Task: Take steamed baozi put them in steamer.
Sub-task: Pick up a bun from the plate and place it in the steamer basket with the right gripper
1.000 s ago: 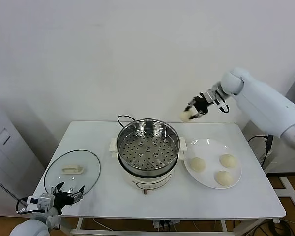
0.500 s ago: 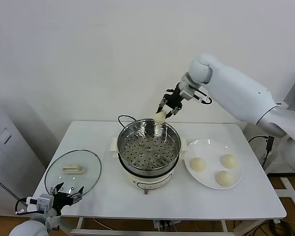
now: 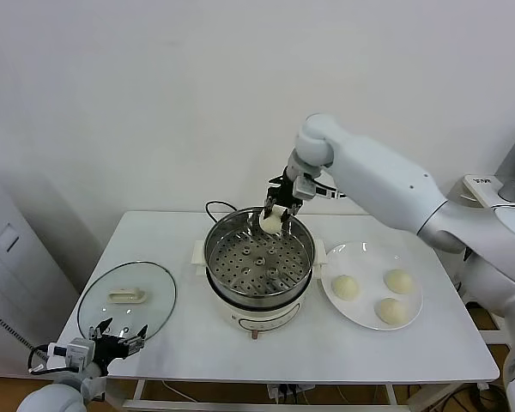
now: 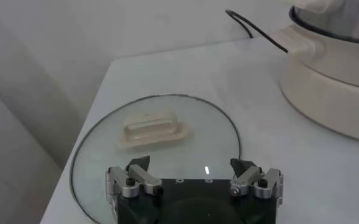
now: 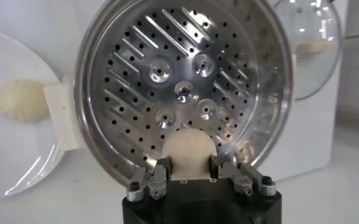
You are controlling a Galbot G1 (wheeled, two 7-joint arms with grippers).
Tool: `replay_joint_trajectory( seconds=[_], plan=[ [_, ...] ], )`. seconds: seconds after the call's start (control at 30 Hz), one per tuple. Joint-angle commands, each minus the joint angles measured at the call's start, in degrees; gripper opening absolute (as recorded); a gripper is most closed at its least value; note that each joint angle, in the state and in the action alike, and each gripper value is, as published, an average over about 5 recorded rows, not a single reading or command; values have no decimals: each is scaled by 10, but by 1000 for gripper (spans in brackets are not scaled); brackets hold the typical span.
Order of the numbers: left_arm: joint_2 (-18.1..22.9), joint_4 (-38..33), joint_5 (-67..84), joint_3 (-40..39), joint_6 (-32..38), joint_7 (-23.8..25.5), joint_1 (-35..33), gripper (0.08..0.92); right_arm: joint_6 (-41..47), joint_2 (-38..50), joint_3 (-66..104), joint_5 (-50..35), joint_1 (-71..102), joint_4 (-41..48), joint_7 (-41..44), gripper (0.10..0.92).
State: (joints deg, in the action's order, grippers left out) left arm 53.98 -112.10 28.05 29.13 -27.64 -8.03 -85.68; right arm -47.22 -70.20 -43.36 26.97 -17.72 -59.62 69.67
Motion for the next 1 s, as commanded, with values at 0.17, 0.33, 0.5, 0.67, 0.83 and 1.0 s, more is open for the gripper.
replay_joint_trajectory(
  seconds=[0.17,0.33,0.5,0.67,0.83,1.0],
  plan=[
    [-1,5,0,-1,0,0,2,823,-28,-34,34,96,56,6,0,407],
    [-1,6,0,-2,0,0,5,823,-28,-46,44,120,66,17,-9,407],
    [-1,7,0,-3,0,0,6,823,-28,-53,51,136,74,27,-16,419],
    [-2,7,0,-3,0,0,6,823,-28,-57,58,147,79,30,-27,507],
    [-2,5,0,-3,0,0,5,823,-28,-56,59,139,75,26,-36,654],
    [-3,3,0,-3,0,0,3,823,-28,-37,35,56,32,20,-29,787]
  ],
)
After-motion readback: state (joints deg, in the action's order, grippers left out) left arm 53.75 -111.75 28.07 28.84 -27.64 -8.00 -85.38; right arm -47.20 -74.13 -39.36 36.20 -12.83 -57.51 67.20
